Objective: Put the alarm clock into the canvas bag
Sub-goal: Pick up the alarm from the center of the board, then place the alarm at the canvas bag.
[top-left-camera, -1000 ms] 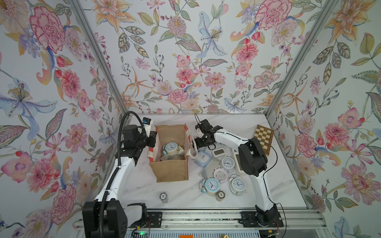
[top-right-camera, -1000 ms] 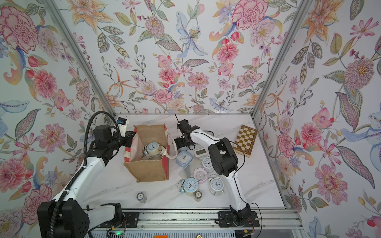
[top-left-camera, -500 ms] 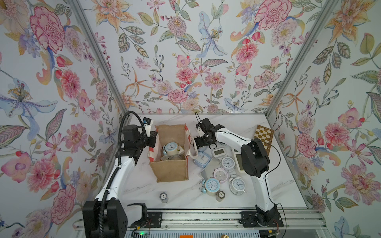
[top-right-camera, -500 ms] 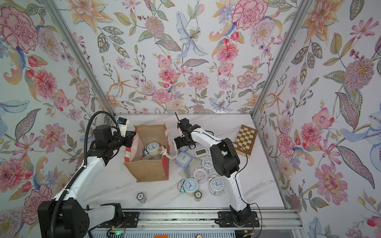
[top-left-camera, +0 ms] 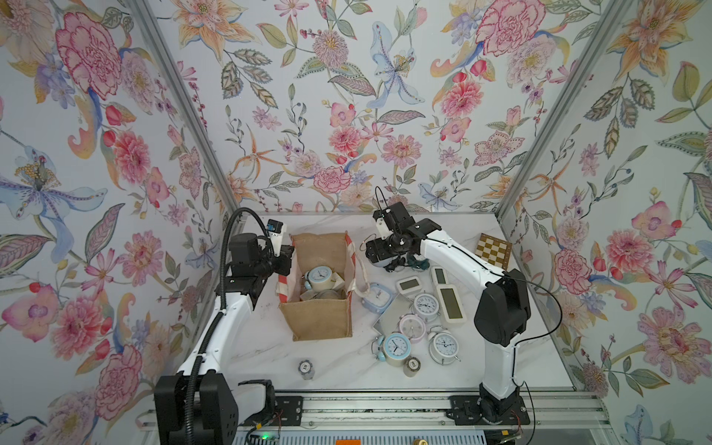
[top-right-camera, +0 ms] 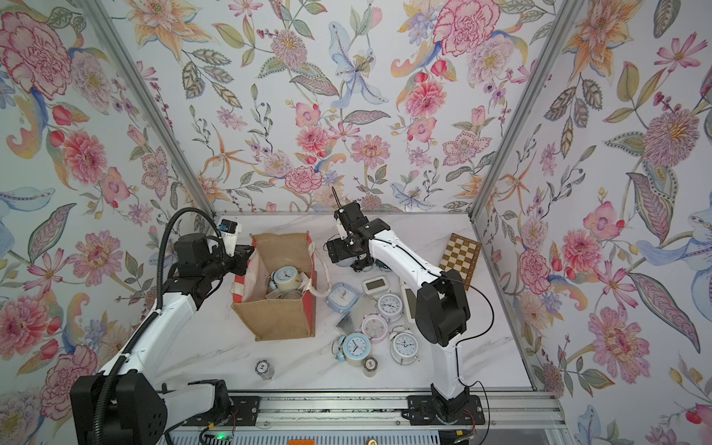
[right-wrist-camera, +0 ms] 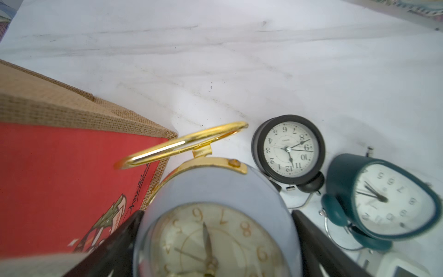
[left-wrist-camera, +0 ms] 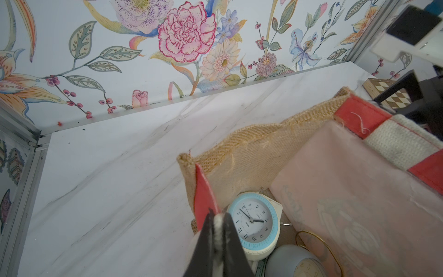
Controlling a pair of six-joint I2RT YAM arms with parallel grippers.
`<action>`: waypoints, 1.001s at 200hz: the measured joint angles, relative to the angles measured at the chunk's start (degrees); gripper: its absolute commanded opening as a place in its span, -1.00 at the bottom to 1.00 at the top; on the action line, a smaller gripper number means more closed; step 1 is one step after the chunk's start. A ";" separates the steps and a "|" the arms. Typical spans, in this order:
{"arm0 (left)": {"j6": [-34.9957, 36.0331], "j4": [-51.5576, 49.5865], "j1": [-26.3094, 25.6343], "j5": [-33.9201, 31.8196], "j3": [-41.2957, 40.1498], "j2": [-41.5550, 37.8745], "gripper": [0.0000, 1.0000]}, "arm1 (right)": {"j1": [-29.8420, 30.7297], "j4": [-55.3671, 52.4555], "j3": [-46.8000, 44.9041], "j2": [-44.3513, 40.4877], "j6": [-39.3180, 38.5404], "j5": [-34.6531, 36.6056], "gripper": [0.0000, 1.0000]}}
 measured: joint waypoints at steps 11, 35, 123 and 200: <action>0.00 -0.02 0.00 0.02 0.00 0.00 -0.88 | 0.00 -0.72 0.52 -1.36 -0.15 0.63 0.51; 0.00 0.00 0.00 0.09 0.00 0.00 -0.88 | 0.17 -1.73 1.97 -3.43 -0.17 0.74 0.50; 0.00 0.00 0.00 0.17 0.00 0.00 -0.91 | 9.99 -2.82 12.90 -4.63 0.33 -4.90 0.50; 0.00 0.00 0.00 0.17 0.00 -0.02 -0.92 | 17.09 -2.75 21.40 4.57 6.05 -2.95 0.37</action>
